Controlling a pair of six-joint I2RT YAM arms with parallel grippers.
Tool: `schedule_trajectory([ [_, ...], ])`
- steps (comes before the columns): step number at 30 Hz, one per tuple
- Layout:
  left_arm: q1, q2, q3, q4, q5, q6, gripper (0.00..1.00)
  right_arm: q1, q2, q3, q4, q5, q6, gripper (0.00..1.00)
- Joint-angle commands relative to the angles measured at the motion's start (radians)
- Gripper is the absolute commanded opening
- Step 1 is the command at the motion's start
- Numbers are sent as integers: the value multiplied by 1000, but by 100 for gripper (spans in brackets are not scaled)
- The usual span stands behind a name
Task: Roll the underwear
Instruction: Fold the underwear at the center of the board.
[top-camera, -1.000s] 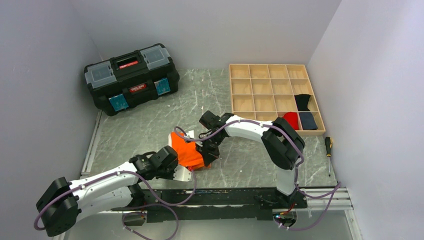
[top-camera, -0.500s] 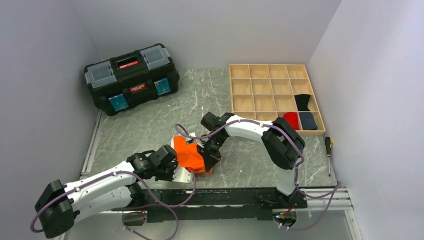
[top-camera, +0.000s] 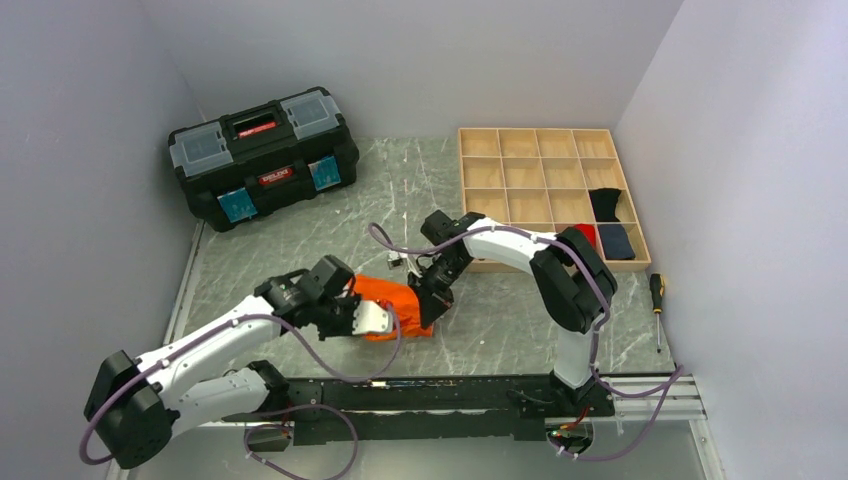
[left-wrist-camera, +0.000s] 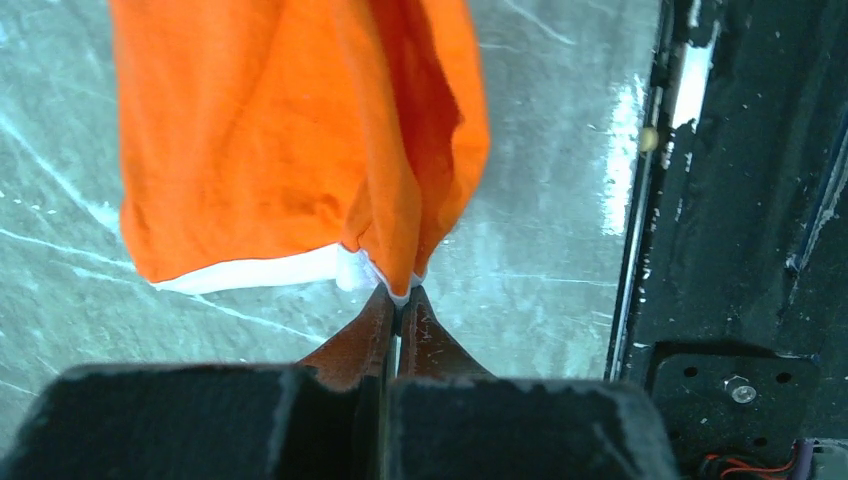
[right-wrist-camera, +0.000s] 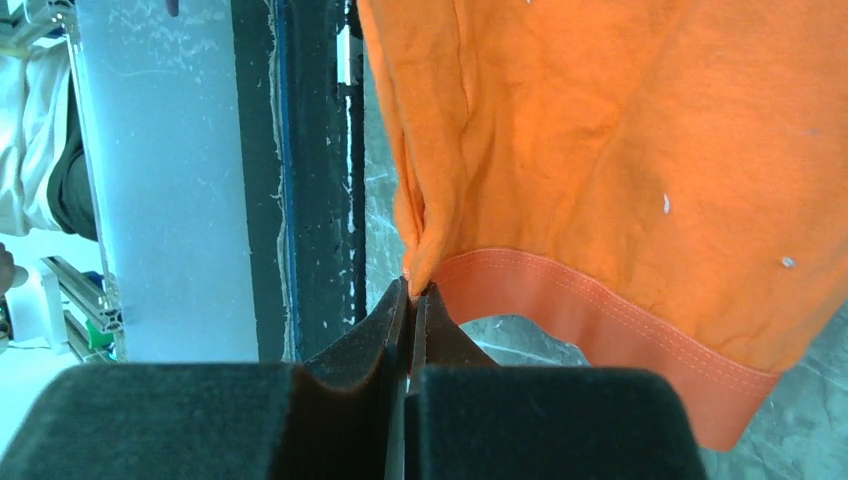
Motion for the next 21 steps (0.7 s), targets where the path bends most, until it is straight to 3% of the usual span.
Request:
schedule_trajectory([
  [1,116,75,103,-44,168,51,0,-32,-19,48,-31,-60,-30,0],
  [14,335,373,331,-109,321,99,0,-113,58,129,-102,-43,-42,0],
  [21,387,528,438,-119,349,89,0,-146,150,204,-164,-30,-80,0],
])
